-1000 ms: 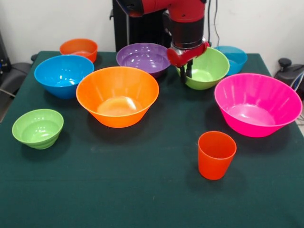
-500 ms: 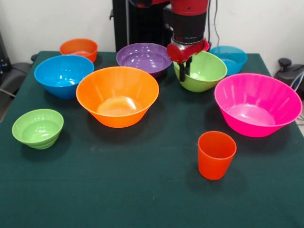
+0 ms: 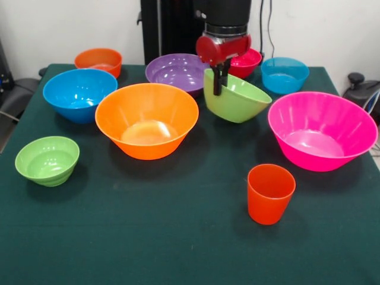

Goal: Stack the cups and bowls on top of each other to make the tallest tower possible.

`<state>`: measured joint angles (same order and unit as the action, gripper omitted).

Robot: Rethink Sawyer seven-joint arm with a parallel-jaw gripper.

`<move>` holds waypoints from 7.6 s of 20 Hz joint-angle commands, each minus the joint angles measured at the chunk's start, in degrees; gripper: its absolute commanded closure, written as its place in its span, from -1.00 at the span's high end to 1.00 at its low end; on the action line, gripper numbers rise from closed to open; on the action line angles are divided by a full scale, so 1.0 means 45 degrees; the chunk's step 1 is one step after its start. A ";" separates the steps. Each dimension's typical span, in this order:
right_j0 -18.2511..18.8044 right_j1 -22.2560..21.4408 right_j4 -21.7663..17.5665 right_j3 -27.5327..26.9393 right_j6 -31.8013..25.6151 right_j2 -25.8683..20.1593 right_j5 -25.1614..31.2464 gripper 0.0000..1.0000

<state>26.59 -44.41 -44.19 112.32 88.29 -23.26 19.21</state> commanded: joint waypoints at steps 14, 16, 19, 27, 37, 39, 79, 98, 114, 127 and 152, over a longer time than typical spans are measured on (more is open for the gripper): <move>0.2376 0.0087 0.2010 -0.0128 -0.2442 -0.3656 0.3584 -1.00; 0.2711 0.0373 0.2370 -0.0123 -0.2597 -0.4040 0.4055 -1.00; 0.3018 0.0703 0.3021 -0.0531 -0.2592 -0.4495 0.4780 -1.00; 0.3657 0.1438 0.3529 -0.1397 -0.2714 -0.5156 0.5803 -1.00; 0.3857 0.2609 0.3755 -0.3486 -0.3513 -0.5845 0.7377 -1.00; 0.3937 0.2952 0.3930 -0.4068 -0.3753 -0.5972 0.7865 -1.00; 0.1902 0.6453 0.3344 -1.2744 -0.5188 -0.6573 1.2778 -1.00; 0.1292 0.7070 0.3110 -1.5157 -0.6869 -0.6612 1.4621 -1.00; 0.0958 0.7302 0.3128 -1.6143 -0.7789 -0.6548 1.5187 -1.00; 0.0930 0.7382 0.3096 -1.6356 -0.8124 -0.6467 1.5535 -1.00; 0.1253 0.7311 0.2681 -1.6020 -0.9118 -0.6175 1.6243 -1.00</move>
<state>32.70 -11.43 -28.22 41.46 68.07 -53.55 86.81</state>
